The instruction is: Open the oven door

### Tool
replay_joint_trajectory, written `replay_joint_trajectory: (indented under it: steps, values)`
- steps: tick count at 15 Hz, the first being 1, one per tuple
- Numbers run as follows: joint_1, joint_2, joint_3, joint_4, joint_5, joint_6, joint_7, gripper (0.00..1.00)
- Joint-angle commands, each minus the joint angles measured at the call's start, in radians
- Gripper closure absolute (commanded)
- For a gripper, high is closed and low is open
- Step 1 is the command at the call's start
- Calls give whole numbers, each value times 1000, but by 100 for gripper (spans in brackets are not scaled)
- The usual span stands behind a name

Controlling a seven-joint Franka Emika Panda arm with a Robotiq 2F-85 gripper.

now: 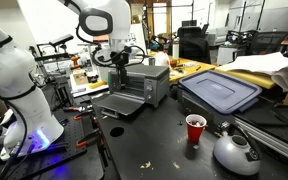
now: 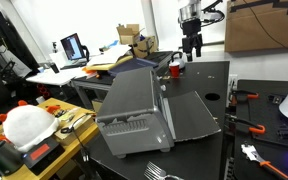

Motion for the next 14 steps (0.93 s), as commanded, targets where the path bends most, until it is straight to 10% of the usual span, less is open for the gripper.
replay_joint_trajectory:
  steps: [1,14]
  values:
    - [1,-25,21,44,-34,-87,9,0]
    - [4,-3,21,61,-38,-84,0,0]
